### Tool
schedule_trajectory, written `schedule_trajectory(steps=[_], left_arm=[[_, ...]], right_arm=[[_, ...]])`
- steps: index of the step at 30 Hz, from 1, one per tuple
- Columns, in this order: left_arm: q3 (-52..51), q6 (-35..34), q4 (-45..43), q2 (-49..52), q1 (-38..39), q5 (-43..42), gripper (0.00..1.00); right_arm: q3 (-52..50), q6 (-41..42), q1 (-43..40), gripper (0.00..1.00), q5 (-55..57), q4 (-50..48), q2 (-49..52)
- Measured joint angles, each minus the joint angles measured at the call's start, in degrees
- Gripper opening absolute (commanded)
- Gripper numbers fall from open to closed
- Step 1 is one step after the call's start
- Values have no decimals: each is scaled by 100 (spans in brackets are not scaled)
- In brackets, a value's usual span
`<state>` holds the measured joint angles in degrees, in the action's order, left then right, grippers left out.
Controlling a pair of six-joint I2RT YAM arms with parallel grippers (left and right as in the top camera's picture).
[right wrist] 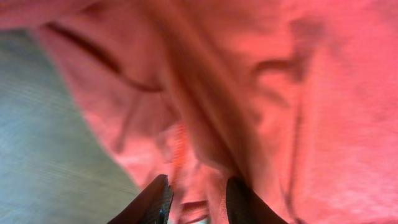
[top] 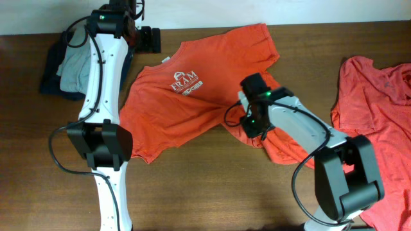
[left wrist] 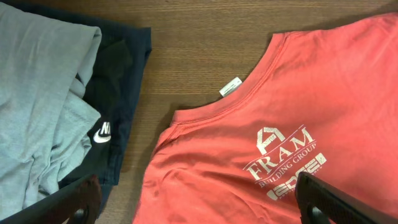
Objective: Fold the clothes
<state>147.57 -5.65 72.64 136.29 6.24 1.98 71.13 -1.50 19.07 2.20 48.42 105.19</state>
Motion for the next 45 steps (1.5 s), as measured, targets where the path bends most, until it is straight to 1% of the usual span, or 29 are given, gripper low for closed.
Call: schedule_trajectory(steps=[8,19,28,33,36,38,39,40,41,45], left_arm=[[0,0,0,0,0,0,99],[0,0,0,0,0,0,99],[0,0,0,0,0,0,99],[0,0,0,0,0,0,99],[0,0,0,0,0,0,99],[0,0,0,0,0,0,99],[0,0,0,0,0,0,99],[0,0,0,0,0,0,99],[0,0,0,0,0,0,99],[0,0,0,0,0,0,99]], right_arm=[[0,0,-444,35,-42,-105,0],[0,4,-431,35,-485,-61,-20],[0,4,-431,35,-977,63,-610],[0,52,-431,36,-1268,111,-654],[0,166,-428,50,-1346,114,-654],[0,212,-428,64,-1399,125,-654],[-2,229,-428,81,-1432,131,-654],[-7,247,-428,92,-1462,133,-654],[-11,229,-431,100,-1534,133,-654],[-81,190,-428,99,-1921,59,-656]])
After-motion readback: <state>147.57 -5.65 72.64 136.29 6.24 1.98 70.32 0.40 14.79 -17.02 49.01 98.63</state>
